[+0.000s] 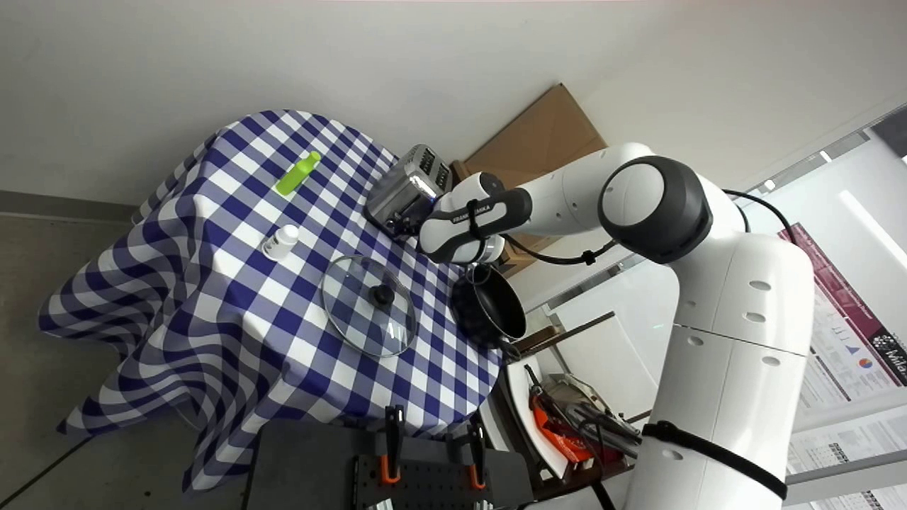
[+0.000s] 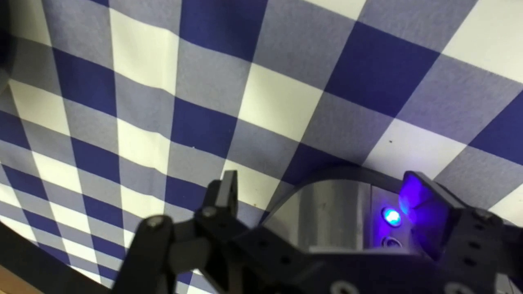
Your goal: Push the toaster lever up
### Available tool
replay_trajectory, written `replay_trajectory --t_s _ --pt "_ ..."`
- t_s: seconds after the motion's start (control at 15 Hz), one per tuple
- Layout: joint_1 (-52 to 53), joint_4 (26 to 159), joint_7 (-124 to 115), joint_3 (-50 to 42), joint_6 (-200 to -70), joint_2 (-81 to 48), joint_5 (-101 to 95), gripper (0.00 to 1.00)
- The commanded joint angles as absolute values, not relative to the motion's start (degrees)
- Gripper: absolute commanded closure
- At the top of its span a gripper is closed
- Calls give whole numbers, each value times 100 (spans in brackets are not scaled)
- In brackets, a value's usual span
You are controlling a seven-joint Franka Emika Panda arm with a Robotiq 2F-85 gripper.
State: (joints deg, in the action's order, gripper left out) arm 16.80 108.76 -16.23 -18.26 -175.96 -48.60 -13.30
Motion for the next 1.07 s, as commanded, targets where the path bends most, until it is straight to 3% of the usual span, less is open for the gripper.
replay_trajectory --t_s 0.0,0.53,1.0 --pt "1903 10859 -1465 -2099 -18031 -4999 -1073 0" --pt "1876 11093 -1078 -2139 -18282 -4919 -832 0" --pt "754 11817 -158 -879 -16056 -3526 -907 0"
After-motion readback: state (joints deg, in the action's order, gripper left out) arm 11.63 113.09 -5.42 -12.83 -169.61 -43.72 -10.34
